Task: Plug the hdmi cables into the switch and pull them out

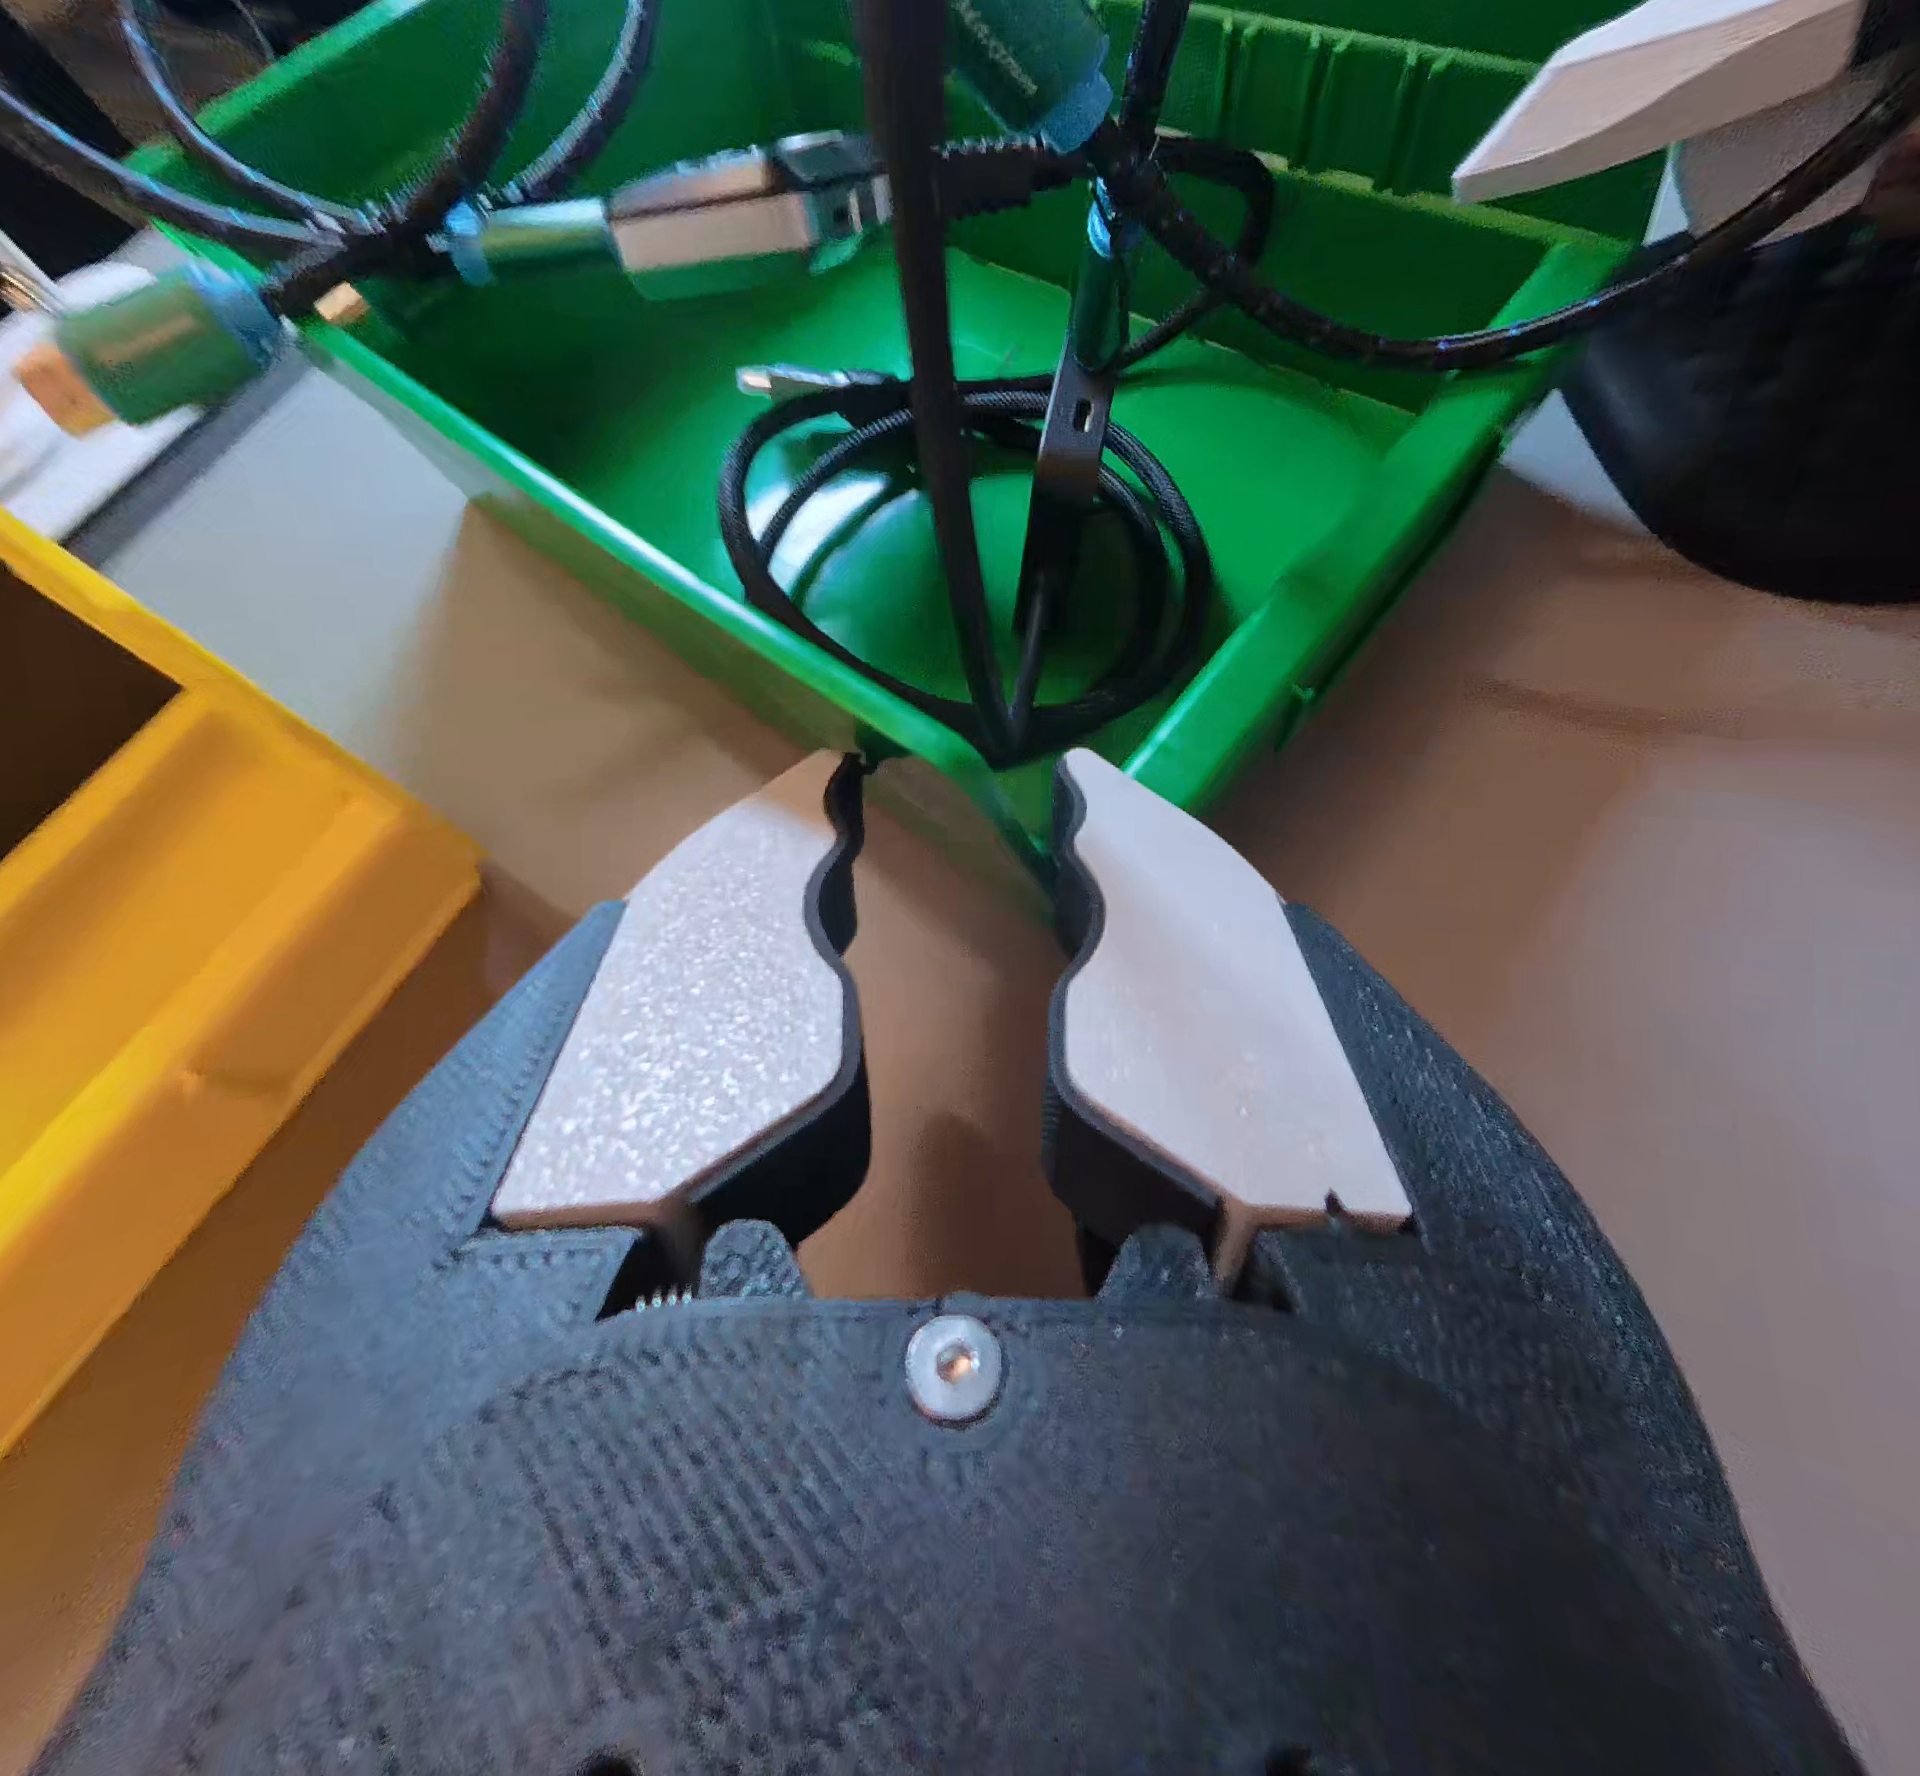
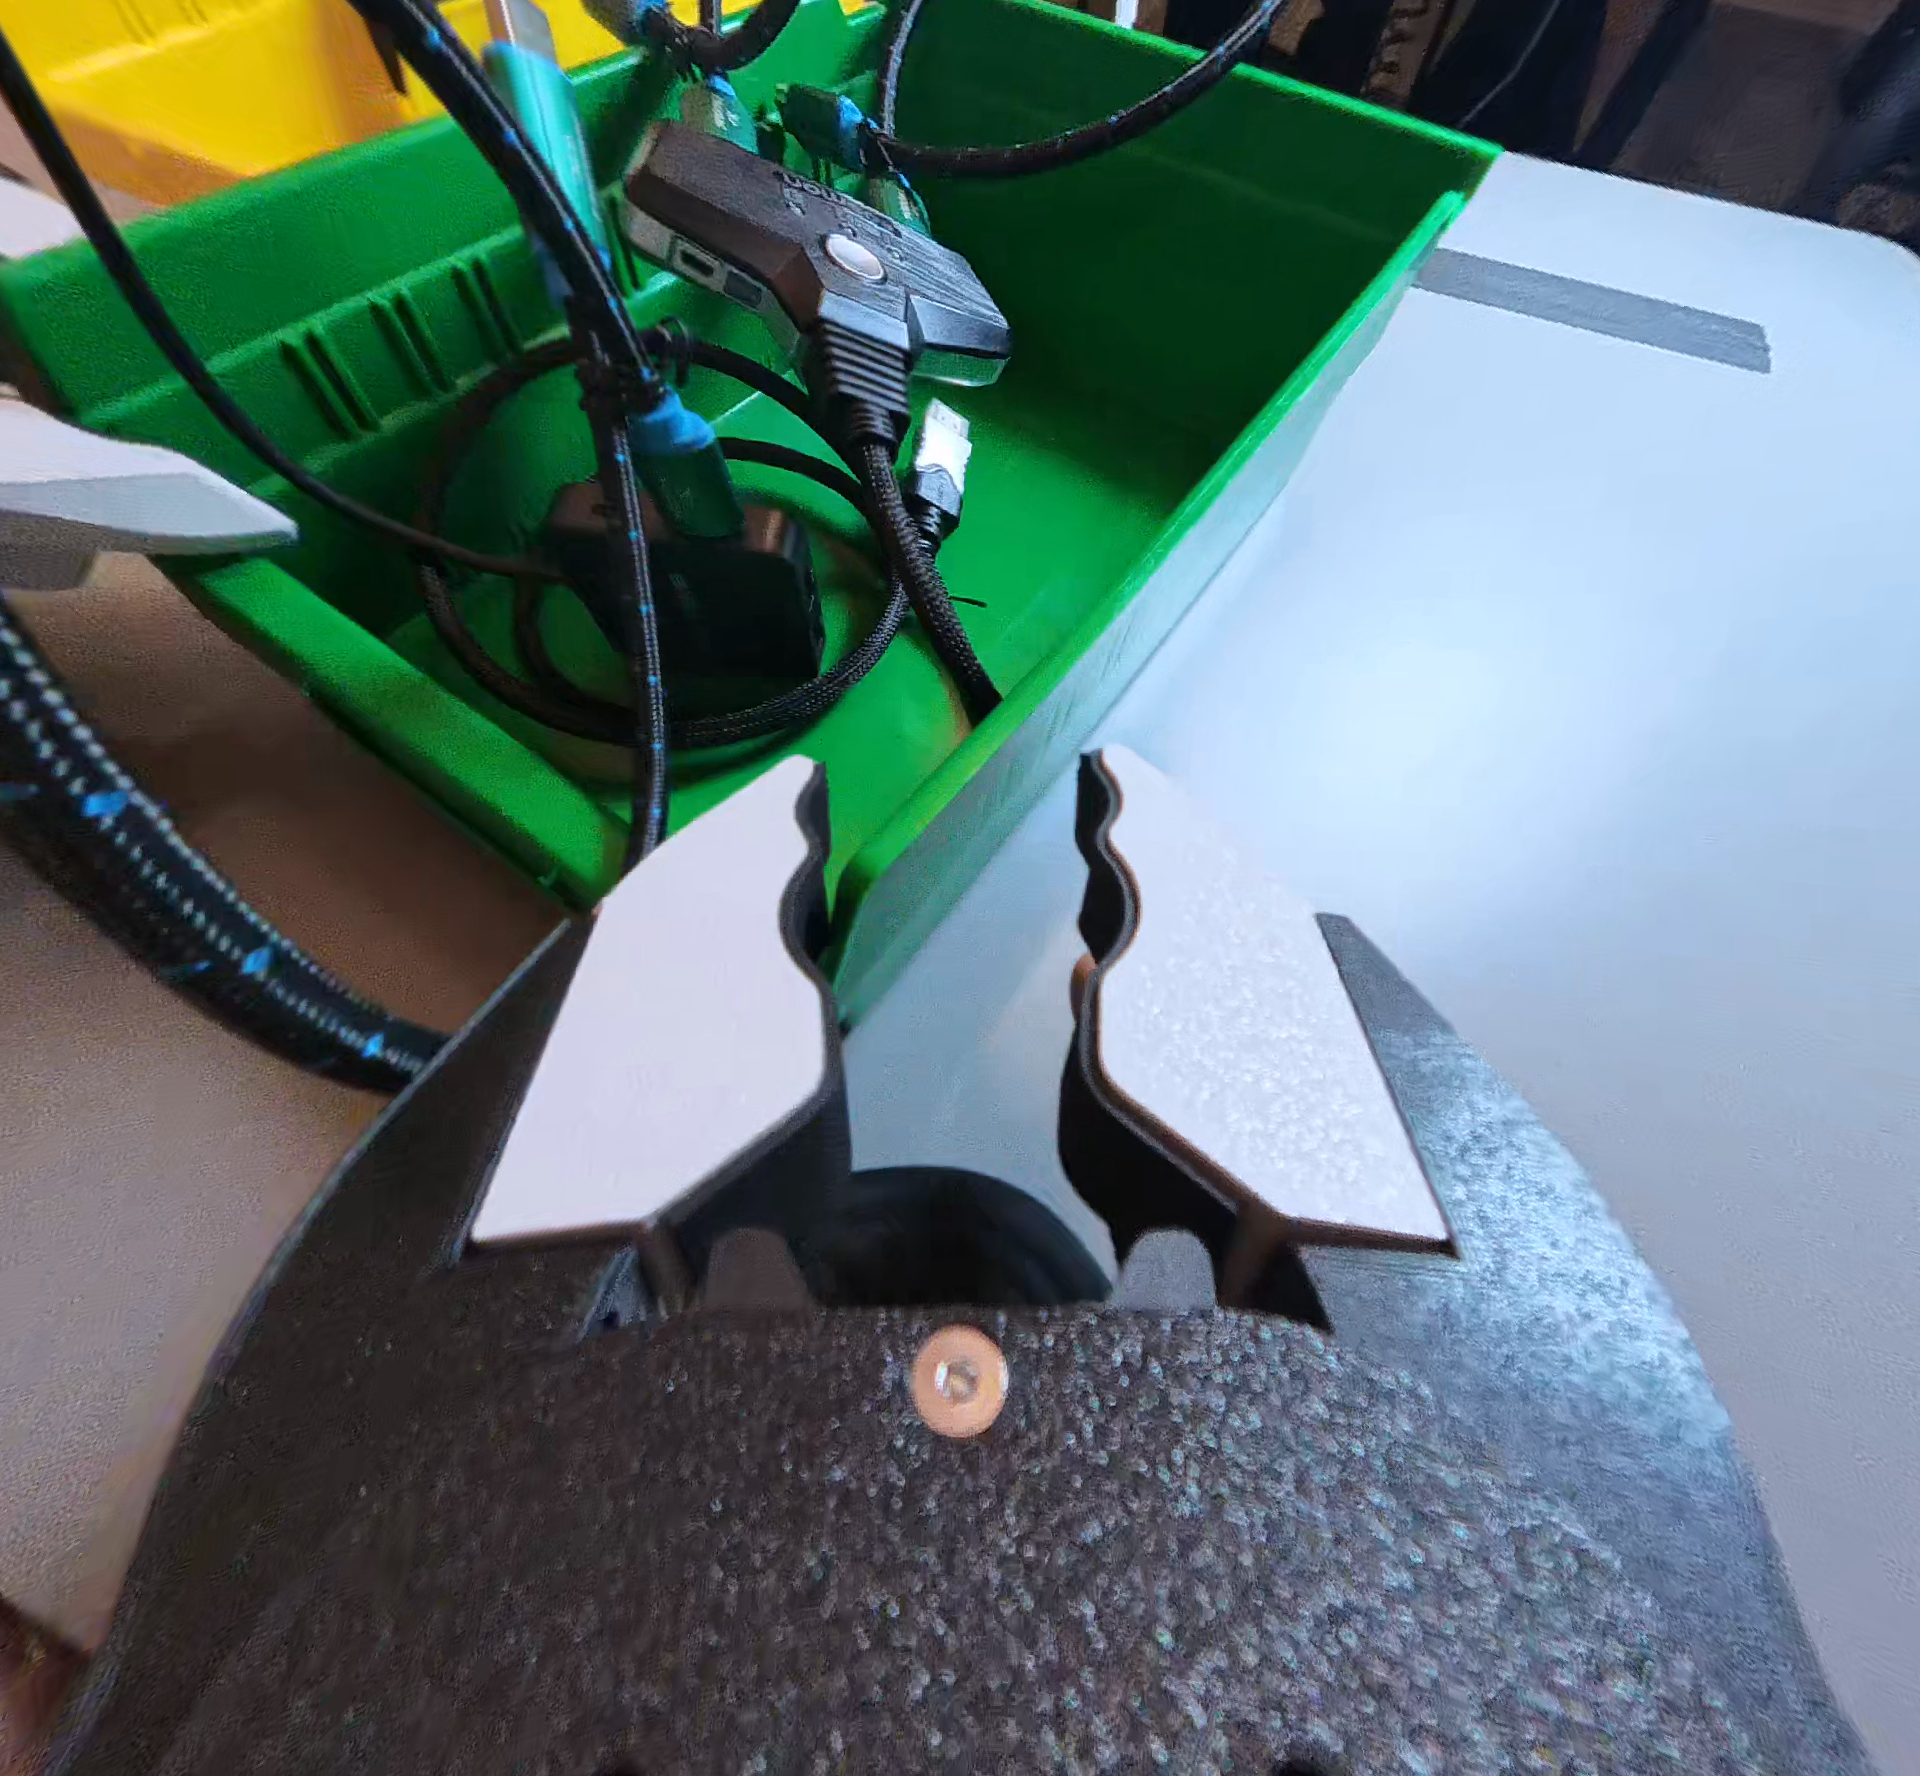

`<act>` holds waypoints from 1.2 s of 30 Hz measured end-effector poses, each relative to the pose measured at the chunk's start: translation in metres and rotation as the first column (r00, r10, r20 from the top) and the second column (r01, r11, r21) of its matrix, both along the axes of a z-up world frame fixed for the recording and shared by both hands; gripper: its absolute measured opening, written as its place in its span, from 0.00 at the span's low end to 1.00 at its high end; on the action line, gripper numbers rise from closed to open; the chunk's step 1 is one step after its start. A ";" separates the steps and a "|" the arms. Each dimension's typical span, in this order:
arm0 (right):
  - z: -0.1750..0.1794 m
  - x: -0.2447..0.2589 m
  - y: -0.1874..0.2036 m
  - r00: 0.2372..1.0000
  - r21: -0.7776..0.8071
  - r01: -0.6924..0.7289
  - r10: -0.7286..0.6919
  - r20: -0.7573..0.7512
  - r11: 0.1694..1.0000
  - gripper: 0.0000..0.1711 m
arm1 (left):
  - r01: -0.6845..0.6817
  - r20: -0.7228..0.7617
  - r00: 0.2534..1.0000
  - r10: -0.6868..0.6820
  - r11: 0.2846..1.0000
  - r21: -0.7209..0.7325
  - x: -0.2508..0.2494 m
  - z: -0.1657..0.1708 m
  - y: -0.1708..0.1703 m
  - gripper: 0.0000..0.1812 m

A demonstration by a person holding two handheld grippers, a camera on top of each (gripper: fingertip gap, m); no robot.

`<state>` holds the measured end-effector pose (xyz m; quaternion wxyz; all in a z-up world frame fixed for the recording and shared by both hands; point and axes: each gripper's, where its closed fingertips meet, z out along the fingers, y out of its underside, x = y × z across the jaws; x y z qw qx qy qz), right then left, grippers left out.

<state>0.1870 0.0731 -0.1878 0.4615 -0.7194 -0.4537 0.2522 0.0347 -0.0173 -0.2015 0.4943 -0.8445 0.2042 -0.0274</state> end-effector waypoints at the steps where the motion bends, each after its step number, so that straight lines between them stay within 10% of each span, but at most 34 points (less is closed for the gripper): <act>1: -0.001 -0.001 0.002 1.000 0.001 -0.007 0.007 0.002 1.000 0.26 | -0.019 0.004 1.000 0.019 0.999 0.034 -0.001 0.004 0.005 0.22; 6: 0.000 -0.001 0.016 0.998 0.075 0.061 -0.063 0.013 0.995 0.15 | -0.056 0.155 0.987 0.046 0.997 0.062 0.007 0.008 0.022 0.26; 12: 0.038 0.003 0.011 0.996 0.256 0.085 -0.073 -0.056 0.963 0.10 | -0.036 -0.076 0.996 0.044 0.993 0.111 0.007 0.018 0.017 0.19; 18: 0.118 -0.016 -0.011 0.982 0.368 0.021 0.050 -0.182 0.929 0.12 | -0.078 -0.088 0.990 0.110 0.948 0.309 -0.009 0.106 -0.007 0.18; 28: 0.176 -0.188 -0.105 0.859 0.400 -0.374 0.475 -0.191 0.837 0.11 | -0.390 -0.110 0.872 0.477 0.813 0.431 -0.133 0.208 -0.149 0.15; 36: 0.123 -0.297 -0.203 0.703 0.251 -0.633 0.679 -0.211 0.733 0.12 | -0.573 -0.158 0.761 0.629 0.766 0.291 -0.208 0.179 -0.265 0.15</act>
